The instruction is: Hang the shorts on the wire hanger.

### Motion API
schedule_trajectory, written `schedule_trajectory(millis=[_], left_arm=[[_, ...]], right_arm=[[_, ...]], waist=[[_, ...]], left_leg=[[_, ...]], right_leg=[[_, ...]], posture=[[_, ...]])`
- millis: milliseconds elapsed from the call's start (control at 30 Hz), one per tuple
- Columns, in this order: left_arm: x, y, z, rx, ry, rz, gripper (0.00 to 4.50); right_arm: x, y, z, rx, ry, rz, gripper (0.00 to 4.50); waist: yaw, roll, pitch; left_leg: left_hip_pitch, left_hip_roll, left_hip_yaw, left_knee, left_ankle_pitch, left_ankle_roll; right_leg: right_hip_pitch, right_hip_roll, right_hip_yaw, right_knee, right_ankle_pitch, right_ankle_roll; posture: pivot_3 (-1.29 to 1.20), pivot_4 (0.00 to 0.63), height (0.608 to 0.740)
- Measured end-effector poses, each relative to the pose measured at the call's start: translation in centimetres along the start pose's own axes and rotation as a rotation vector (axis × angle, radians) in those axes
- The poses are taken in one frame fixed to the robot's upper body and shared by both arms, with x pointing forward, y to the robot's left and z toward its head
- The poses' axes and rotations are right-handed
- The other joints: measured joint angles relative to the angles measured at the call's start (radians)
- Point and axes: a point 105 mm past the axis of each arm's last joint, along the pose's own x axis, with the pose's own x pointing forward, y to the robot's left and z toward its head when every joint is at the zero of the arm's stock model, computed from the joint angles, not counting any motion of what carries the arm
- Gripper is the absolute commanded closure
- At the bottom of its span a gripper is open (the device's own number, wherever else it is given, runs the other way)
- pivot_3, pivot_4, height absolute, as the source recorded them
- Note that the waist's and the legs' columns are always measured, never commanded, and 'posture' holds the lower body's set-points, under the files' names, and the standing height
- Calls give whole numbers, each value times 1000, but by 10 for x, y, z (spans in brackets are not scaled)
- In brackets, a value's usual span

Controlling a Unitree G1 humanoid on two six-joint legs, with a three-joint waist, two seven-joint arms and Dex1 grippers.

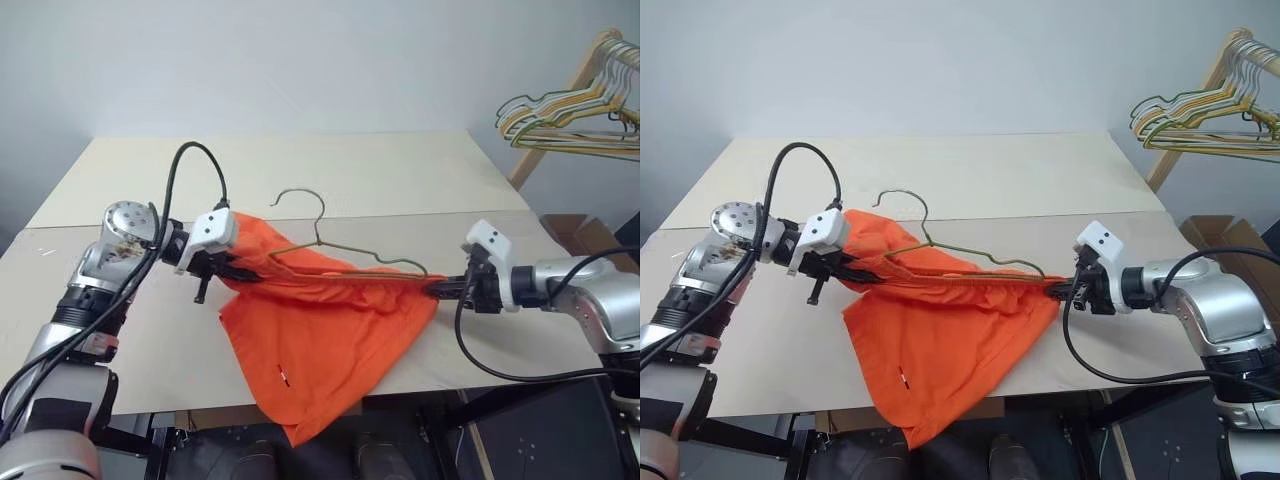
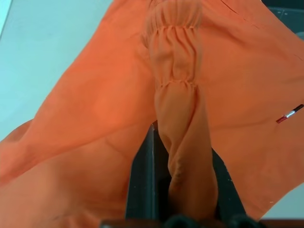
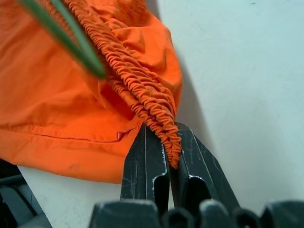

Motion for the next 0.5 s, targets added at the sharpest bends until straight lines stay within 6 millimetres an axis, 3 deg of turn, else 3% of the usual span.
schedule_trajectory(millis=[267,500], left_arm=[[2,-3,-4,24,34,-26,4500],[5,7,-13,33,135,23,4500]], right_arm=[[1,0,-1,-3,1,2,4493],[2,1,-2,-6,6,8,4493]], waist=[[0,0,0],[0,0,0]], left_leg=[[0,0,0,0,0,0],[0,0,0,0,0,0]], right_leg=[[0,0,0,0,0,0],[0,0,0,0,0,0]], posture=[[-88,37,740],[-86,37,740]])
